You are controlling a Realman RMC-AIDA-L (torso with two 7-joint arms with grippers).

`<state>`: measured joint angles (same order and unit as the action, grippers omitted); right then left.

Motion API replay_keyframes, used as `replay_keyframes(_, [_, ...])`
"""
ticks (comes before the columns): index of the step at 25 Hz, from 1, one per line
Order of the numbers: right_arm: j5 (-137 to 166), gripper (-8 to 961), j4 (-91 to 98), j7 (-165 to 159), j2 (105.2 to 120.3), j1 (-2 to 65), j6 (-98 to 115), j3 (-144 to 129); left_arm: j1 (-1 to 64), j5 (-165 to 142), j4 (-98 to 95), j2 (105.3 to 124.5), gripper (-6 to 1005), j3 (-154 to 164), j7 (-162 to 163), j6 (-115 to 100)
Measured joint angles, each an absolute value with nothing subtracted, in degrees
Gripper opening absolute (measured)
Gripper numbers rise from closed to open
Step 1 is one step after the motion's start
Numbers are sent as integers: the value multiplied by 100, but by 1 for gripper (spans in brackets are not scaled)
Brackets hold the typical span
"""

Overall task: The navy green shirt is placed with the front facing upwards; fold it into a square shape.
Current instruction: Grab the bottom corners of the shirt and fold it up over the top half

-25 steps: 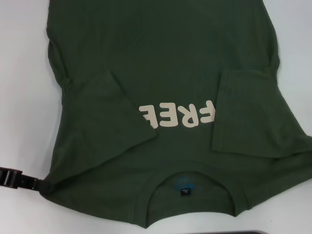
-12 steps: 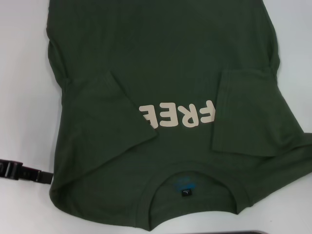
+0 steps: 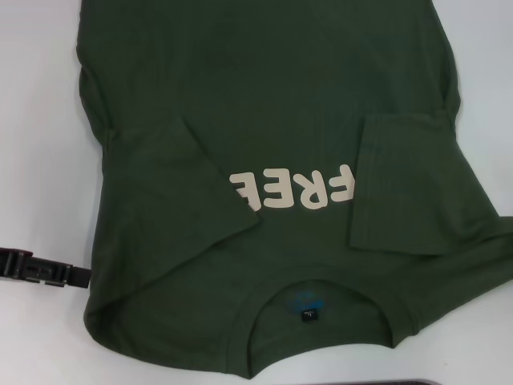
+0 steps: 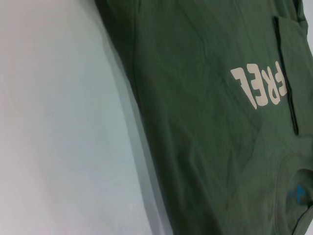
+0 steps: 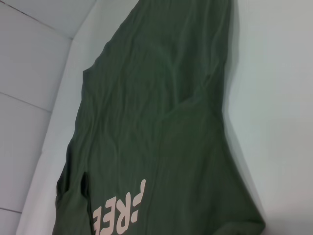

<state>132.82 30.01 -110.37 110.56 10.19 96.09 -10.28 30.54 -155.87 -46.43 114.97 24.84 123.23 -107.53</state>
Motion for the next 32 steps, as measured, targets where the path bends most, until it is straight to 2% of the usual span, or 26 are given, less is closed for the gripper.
replay_keyframes(1, [13280,30,3001,-11038,11055,1027,9597,-1028,3047,-15591,-4642,11492,620,2482,12334,-10765])
replay_keyframes(7, [13280,30,2983,-11040,11050,1064,9557,-1028,2998,-15677,-4636,11511,684,2565,12427,-10826])
replay_keyframes(32, [13290,30,2969,-11151,11047,1137,9525,-1028,3229,-15824,-4285,11576,674,2717,12424,-10815])
